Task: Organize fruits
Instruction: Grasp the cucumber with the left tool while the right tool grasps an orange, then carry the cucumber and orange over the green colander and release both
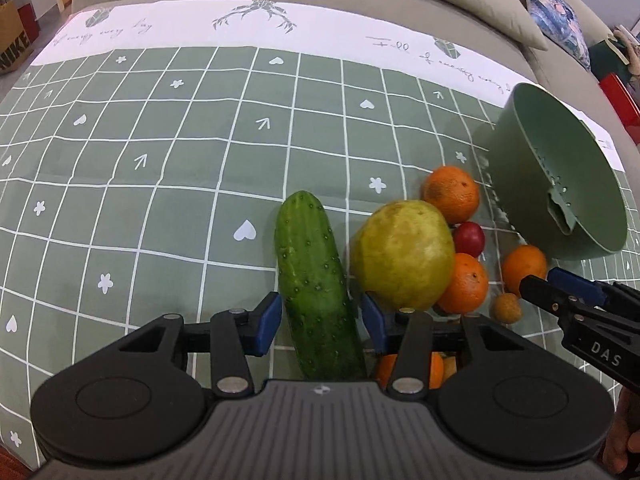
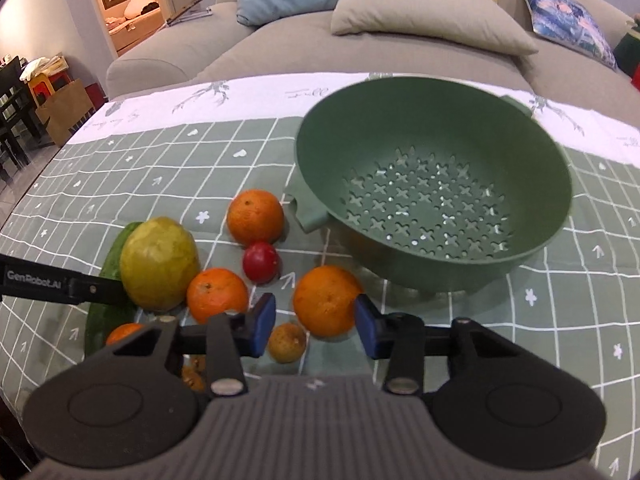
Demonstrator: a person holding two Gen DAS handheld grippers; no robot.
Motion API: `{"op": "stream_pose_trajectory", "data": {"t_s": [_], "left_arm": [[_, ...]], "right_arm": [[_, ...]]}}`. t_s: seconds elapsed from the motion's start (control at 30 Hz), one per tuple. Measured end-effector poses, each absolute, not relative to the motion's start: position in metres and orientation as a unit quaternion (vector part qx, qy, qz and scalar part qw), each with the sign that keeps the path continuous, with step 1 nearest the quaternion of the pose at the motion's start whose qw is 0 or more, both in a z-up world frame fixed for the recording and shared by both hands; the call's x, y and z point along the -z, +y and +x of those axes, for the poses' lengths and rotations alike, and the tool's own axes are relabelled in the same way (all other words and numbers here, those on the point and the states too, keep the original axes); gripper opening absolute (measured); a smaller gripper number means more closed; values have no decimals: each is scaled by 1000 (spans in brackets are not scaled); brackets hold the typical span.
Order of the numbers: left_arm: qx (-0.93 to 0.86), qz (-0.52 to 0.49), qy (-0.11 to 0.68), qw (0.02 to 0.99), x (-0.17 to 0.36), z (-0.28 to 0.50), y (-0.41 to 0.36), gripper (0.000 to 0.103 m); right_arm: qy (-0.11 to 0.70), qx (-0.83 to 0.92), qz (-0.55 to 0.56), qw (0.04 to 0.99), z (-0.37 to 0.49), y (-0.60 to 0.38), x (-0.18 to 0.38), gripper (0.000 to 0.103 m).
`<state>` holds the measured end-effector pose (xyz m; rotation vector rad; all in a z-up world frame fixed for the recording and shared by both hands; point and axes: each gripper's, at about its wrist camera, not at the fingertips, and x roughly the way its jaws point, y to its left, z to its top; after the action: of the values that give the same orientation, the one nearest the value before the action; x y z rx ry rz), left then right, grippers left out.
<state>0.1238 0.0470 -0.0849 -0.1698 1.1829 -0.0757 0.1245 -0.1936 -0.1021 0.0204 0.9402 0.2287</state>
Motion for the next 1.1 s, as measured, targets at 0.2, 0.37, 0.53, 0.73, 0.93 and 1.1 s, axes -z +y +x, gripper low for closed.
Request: {"op": "stream_pose_trajectory", "data": {"t_s": [0.2,0.37,0.53,0.73,0.93,1.1], "left_arm": [[36,-88,565,819,94,129,49,58],[42,-88,567,818,98,131,46,57],[47,-89,567,818,99,132,42,45],[38,-87,555,826,90,124,49,44],[42,-86,532,841,70,109,51,43],[49,-91,511,853,48,97,49,43]], "right_arm": [[446,-93,-2,890,135,-196,110,40],[451,-81,-2,889,141,-200,118,42],[450,-79,-9,890,139,-201,120,36],[437,-91,-17,895,130,-197,110,36],[411,-111,-23,904,111,-189,87,36],[394,-126,-28,910,93,-185,69,35]]}}
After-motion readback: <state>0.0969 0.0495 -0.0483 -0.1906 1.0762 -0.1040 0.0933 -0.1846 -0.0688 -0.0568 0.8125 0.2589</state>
